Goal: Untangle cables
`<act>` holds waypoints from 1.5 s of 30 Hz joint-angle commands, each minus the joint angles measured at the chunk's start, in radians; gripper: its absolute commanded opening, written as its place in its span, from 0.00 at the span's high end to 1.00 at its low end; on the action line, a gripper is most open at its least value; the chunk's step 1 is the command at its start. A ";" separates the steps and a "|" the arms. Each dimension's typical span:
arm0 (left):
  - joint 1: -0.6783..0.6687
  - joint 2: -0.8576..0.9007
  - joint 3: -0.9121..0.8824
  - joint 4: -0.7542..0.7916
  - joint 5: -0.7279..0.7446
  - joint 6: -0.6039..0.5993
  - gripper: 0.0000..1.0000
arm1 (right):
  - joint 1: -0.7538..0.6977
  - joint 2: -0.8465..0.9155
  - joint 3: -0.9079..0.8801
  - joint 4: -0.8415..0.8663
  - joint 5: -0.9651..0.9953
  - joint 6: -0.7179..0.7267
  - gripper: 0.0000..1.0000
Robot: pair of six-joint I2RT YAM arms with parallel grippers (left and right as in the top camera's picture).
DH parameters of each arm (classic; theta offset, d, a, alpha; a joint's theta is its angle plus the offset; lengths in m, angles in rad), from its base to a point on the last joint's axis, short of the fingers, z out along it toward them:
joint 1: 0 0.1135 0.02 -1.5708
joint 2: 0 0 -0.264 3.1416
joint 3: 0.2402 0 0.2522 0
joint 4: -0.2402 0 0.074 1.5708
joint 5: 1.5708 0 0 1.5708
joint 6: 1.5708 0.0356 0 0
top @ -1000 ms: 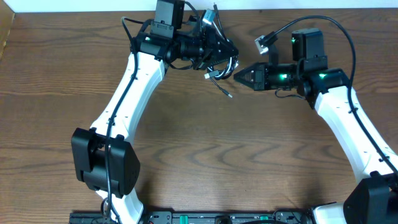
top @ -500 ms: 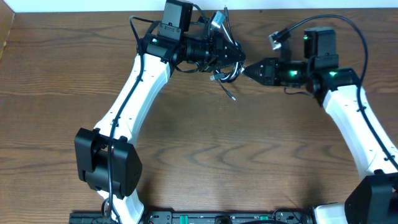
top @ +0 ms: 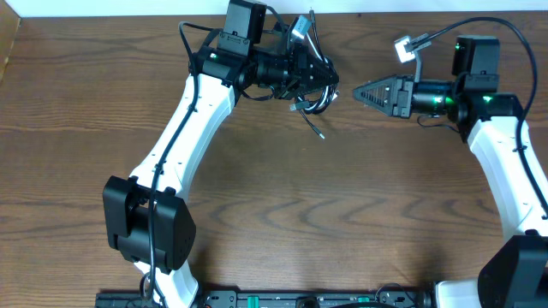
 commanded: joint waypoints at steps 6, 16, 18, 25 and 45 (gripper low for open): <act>0.002 -0.003 -0.003 0.002 0.057 0.001 0.93 | 0.042 0.013 -0.021 0.033 -0.053 -0.038 0.85; -0.022 -0.003 -0.003 0.002 0.027 0.002 0.93 | 0.079 0.014 -0.021 0.079 0.045 0.076 0.94; -0.022 -0.003 -0.003 0.002 0.027 0.002 0.93 | 0.084 0.014 -0.021 0.085 0.051 0.080 0.95; -0.021 -0.003 -0.003 0.002 0.027 0.002 0.93 | 0.092 0.014 -0.021 0.084 0.095 0.126 0.96; -0.018 -0.003 -0.004 -0.097 -0.154 0.104 0.92 | 0.041 0.014 -0.021 0.039 0.061 0.153 0.91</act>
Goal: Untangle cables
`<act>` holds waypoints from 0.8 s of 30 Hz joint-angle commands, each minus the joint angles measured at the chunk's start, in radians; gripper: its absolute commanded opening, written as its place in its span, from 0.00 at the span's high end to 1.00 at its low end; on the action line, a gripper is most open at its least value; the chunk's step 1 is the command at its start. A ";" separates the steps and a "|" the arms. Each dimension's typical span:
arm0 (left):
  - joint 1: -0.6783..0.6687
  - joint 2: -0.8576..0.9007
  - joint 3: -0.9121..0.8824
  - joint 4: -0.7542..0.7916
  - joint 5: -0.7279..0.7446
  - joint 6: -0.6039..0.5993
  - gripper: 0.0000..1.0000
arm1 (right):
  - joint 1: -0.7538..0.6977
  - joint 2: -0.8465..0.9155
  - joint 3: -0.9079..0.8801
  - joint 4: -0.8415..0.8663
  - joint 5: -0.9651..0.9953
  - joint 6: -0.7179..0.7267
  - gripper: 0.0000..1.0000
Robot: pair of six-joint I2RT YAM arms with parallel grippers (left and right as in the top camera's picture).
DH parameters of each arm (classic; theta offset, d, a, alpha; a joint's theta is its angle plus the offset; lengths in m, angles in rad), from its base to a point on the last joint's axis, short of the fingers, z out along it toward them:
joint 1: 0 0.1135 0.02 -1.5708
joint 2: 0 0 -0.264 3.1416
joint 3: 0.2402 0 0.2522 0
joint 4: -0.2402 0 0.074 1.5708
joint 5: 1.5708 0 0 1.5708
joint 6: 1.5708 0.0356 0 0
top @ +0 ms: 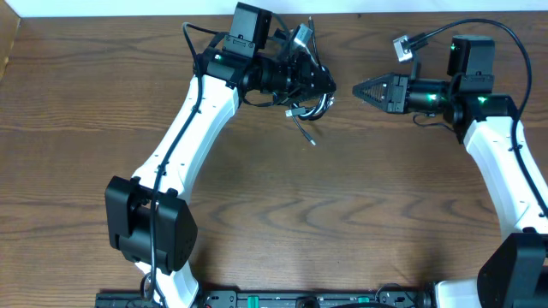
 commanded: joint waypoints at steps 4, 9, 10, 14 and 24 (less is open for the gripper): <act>0.002 -0.003 -0.004 -0.001 -0.029 0.025 0.93 | 0.073 0.007 -0.008 -0.043 0.060 0.011 0.93; 0.002 -0.003 -0.004 -0.002 -0.028 0.025 0.93 | 0.116 0.008 -0.008 -0.066 0.143 0.040 0.94; 0.002 -0.003 -0.004 -0.002 -0.028 0.025 0.93 | 0.120 0.008 -0.008 -0.063 0.143 0.045 0.94; 0.000 -0.003 -0.004 -0.007 -0.027 0.024 0.93 | 0.128 0.008 -0.008 -0.061 0.155 0.059 0.94; -0.005 -0.003 -0.004 -0.009 0.055 0.016 0.93 | 0.142 0.008 -0.008 -0.062 0.211 0.089 0.94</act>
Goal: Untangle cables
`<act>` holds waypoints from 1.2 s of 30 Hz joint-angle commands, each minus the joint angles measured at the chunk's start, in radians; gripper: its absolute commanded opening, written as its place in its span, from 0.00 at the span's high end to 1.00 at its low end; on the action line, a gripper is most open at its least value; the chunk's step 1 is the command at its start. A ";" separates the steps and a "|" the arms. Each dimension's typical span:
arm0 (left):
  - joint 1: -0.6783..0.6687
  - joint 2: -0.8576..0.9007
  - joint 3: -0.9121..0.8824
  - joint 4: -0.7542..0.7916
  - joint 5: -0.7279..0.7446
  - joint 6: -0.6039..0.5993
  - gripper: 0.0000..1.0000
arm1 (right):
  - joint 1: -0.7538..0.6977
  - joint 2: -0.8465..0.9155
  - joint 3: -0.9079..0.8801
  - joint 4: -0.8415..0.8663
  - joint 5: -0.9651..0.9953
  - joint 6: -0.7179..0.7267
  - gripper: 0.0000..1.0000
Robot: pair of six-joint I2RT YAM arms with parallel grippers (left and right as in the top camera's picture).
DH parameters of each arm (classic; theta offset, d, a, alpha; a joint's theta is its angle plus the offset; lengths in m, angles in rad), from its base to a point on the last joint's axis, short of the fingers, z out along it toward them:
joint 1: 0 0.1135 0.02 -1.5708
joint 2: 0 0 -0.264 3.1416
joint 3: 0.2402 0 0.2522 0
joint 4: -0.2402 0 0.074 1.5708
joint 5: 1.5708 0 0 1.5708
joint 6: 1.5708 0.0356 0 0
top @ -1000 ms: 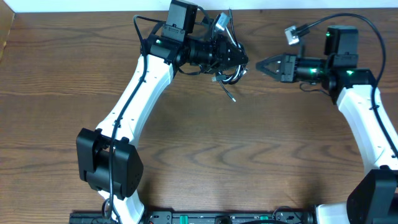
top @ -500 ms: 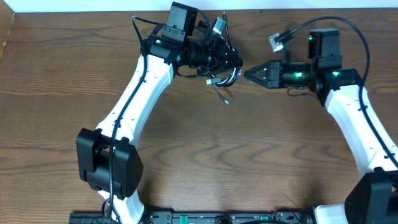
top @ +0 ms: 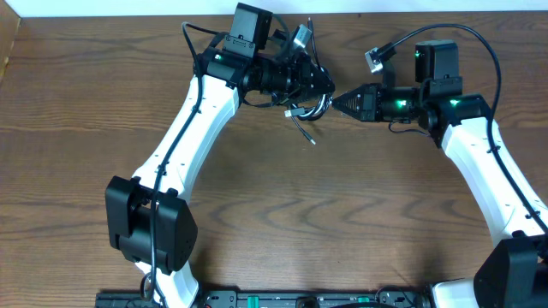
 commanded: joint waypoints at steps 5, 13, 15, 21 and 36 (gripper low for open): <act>-0.003 -0.003 -0.004 0.002 0.073 0.005 0.93 | 0.017 0.008 -0.008 0.003 0.016 0.026 0.94; -0.003 -0.003 -0.004 0.005 0.073 0.002 0.93 | 0.034 0.008 -0.008 0.035 0.015 0.060 0.94; -0.003 -0.003 -0.004 0.005 0.073 0.002 0.93 | 0.044 0.008 -0.008 0.053 0.014 0.079 0.94; -0.003 -0.003 -0.004 0.026 0.074 -0.034 0.93 | 0.071 0.008 -0.008 0.080 0.016 0.116 0.96; -0.003 -0.003 -0.004 0.256 -0.060 -0.478 0.92 | 0.056 0.008 -0.008 0.074 0.058 0.115 0.89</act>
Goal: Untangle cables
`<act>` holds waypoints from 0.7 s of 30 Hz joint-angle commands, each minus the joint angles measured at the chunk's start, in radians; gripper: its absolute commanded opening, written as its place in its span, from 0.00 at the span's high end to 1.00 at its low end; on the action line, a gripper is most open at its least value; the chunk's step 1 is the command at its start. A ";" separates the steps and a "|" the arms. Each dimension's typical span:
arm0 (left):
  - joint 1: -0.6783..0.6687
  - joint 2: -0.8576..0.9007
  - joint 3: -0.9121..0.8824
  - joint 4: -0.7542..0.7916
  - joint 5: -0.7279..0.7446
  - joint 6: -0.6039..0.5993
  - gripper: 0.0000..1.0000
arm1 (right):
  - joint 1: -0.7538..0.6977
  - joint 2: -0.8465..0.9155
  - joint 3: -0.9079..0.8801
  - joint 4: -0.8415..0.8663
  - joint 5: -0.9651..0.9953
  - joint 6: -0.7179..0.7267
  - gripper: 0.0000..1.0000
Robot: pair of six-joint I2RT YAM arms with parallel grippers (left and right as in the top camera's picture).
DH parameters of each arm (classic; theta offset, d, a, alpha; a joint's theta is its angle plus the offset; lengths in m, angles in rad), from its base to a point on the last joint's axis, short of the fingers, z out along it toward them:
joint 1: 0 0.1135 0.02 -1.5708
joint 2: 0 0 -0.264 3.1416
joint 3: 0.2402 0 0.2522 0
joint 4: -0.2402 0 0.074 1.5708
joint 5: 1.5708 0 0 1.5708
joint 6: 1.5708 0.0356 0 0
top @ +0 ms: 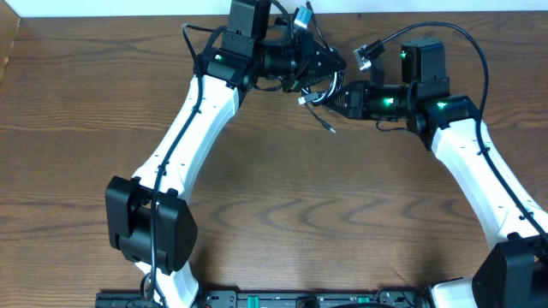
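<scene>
A tangle of black cables with white and silver plugs (315, 88) hangs at the back of the table. My left gripper (324, 67) is shut on its upper part and holds it off the wood. One loose cable end (329, 127) trails down to the right. My right gripper (336, 97) reaches in from the right and its tip touches the right side of the tangle. Its fingertips are lost among the dark cables, so whether they hold a strand does not show.
Brown wooden table (274, 205); its back edge meets a white wall just behind the tangle. The right arm's own camera lead with a grey plug (365, 56) loops above its wrist. A dark equipment bar (282, 299) lies along the front edge.
The right gripper moved left from just beside the tangle to touch it. The left gripper and tangle shifted slightly right and toward the back; the loose end now trails further right.
The left gripper held the tangle at the back throughout, with small shifts. The right gripper, tips together, stood well off to the right, then a little closer, then just beside the tangle, and now its tip is in the tangle's right side.
</scene>
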 commanded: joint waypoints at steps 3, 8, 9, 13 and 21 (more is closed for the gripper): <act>-0.003 -0.003 -0.003 -0.094 -0.258 -0.081 0.93 | -0.019 0.007 -0.007 -0.033 0.014 -0.041 0.73; -0.004 -0.003 -0.003 -0.257 -0.497 -0.111 0.93 | -0.018 0.007 -0.007 -0.074 0.035 -0.117 0.56; -0.007 -0.003 -0.003 -0.291 -0.537 -0.135 0.93 | -0.016 0.007 -0.007 -0.082 0.058 -0.117 0.55; -0.018 -0.003 -0.003 -0.333 -0.582 -0.182 0.92 | 0.003 0.010 -0.007 -0.083 0.108 -0.117 0.50; -0.042 -0.003 -0.003 -0.328 -0.582 -0.201 0.93 | 0.058 0.019 -0.007 -0.071 0.159 -0.105 0.51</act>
